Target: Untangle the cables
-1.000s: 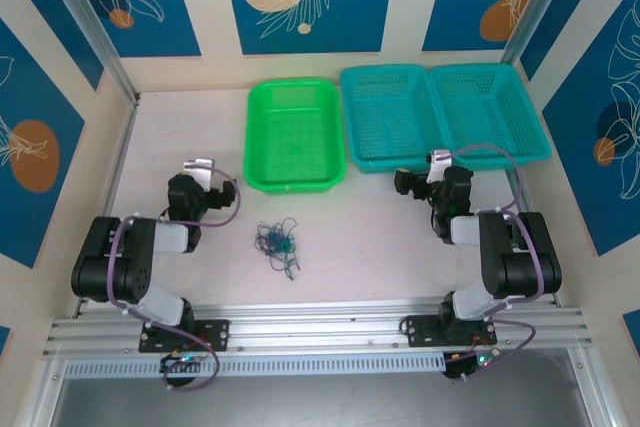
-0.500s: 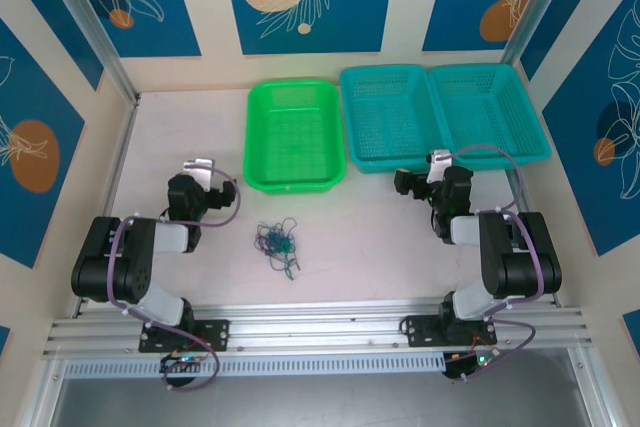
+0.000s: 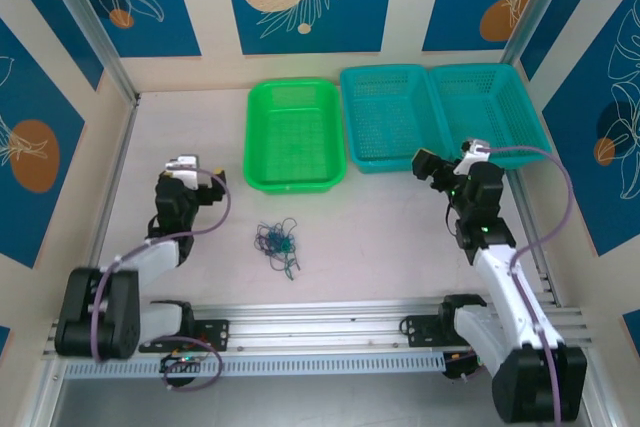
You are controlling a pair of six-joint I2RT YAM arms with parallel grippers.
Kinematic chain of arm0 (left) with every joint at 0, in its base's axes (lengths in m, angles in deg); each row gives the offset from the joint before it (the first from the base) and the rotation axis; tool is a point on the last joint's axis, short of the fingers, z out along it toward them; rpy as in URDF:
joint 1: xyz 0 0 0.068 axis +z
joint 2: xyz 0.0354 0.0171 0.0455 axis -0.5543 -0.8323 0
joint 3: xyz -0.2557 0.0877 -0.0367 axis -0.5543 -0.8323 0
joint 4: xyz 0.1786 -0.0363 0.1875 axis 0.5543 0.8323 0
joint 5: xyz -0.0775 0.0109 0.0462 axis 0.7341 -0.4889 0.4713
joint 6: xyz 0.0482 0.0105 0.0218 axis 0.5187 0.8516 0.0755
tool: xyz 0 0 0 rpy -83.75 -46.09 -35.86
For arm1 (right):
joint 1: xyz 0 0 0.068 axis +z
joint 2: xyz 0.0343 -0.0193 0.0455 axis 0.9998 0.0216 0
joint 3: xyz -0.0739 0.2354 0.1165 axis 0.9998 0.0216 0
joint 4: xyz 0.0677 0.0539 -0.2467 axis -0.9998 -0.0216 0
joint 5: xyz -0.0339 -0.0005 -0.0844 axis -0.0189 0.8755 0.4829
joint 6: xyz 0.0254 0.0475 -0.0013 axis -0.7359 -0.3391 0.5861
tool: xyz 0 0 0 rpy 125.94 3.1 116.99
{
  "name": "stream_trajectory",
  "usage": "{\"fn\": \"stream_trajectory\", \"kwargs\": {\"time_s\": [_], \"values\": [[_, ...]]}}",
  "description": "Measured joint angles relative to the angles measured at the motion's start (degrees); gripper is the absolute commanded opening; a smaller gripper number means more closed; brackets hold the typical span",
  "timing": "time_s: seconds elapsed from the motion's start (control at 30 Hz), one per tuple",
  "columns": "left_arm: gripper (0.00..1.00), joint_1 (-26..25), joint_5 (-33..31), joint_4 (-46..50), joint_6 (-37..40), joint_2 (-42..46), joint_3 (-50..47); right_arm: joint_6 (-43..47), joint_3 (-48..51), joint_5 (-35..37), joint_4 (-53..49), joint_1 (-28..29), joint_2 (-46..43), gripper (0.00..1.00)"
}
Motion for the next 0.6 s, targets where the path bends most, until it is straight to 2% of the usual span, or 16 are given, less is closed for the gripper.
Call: {"fn": "stream_trajectory", "kwargs": {"time_s": [0.1,0.17,0.33,0.43,0.6], "values": [[0.94,0.00,0.39,10.71,-6.12,6.86,3.85,-3.15,-5.60,-7.72,-9.38,1.03,-2.69,0.99],[0.92,0.00,4.02,17.99,-11.87,9.44,7.58,-4.17,-9.55,-11.85,-15.28,4.31,-2.14,0.99],[0.81,-1.20,19.10,27.76,-27.76,10.67,11.34,-4.57,-16.55,-14.49,-25.35,19.74,3.91,0.99],[0.78,-5.62,24.35,35.43,-33.64,10.64,11.67,-4.81,-18.78,-14.56,-27.96,28.26,9.03,0.99],[0.70,-15.30,25.64,46.10,-34.56,10.51,13.94,-5.14,-21.00,-12.37,-26.95,40.02,18.38,1.00]]}}
